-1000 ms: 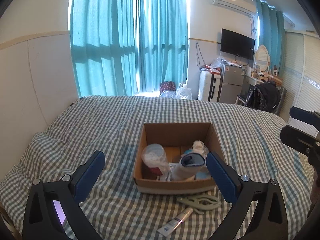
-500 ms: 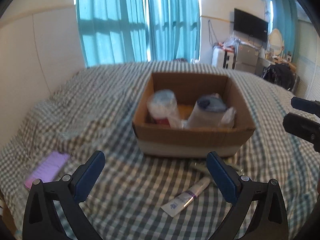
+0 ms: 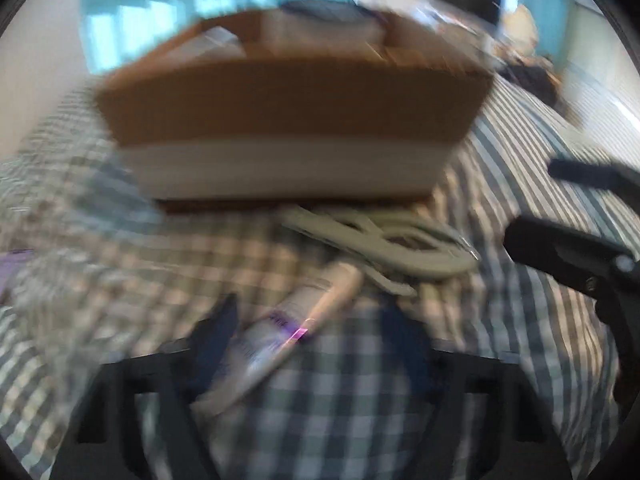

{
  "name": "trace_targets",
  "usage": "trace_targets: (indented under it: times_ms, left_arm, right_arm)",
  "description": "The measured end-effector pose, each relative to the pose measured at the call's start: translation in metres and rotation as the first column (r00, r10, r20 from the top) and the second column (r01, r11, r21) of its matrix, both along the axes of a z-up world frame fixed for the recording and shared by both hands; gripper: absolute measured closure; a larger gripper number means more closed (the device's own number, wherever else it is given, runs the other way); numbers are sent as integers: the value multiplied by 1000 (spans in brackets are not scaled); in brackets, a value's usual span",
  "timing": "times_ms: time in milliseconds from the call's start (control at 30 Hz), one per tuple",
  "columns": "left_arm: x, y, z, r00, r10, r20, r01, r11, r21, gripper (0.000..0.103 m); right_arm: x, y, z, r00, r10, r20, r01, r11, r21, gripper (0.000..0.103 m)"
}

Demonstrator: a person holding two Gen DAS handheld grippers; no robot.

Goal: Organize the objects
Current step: 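Grasp the toothpaste tube with the left gripper while the right grasps the green clip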

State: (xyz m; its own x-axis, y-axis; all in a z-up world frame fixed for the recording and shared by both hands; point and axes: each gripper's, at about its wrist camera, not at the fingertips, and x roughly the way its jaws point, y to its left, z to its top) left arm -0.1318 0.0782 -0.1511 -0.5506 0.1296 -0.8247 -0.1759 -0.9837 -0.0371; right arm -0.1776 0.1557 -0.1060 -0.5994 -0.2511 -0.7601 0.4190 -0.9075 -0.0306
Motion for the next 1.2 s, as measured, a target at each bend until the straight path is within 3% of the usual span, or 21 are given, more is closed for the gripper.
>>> trace_targets:
  times_ms: [33, 100, 200, 300, 467, 633, 900, 1100, 1200]
  left_arm:
    - [-1, 2, -2, 1000, -14, 2, 14, 1000, -11, 44]
    - [-1, 2, -2, 999, -39, 6, 39, 999, 2, 63]
    - [9, -5, 4, 999, -49, 4, 49, 998, 50, 74]
    - [24, -11, 10, 999, -52, -11, 52, 998, 37, 81]
    - [38, -42, 21, 1000, 6, 4, -6, 1000, 16, 83]
    - [35, -77, 41, 994, 105, -35, -104, 994, 23, 84]
    - [26, -86, 34, 988, 147, -35, -147, 989, 7, 84]
    - [21, -90, 25, 989, 147, -18, -147, 989, 25, 83]
    - [23, -88, 23, 989, 149, -9, -149, 988, 30, 83]
  right_arm:
    - [1, 1, -2, 1000, -4, 4, 4, 1000, -5, 0]
    - [0, 3, -5, 1000, -23, 19, 23, 1000, -15, 0]
    - [-1, 6, -9, 998, -53, 37, 54, 998, -27, 0]
    - [-3, 6, -11, 997, -63, 46, 65, 997, -32, 0]
    - [0, 1, -14, 998, -57, 41, 57, 998, -21, 0]
    - [-2, -18, -20, 999, -25, 39, 26, 1000, -13, 0]
    - [-30, -44, -45, 997, -3, 80, 1, 1000, 23, 1]
    - [-34, -55, -61, 990, 32, 141, -38, 999, 35, 26]
    - [-27, -58, -61, 991, 22, 136, -30, 998, 59, 30]
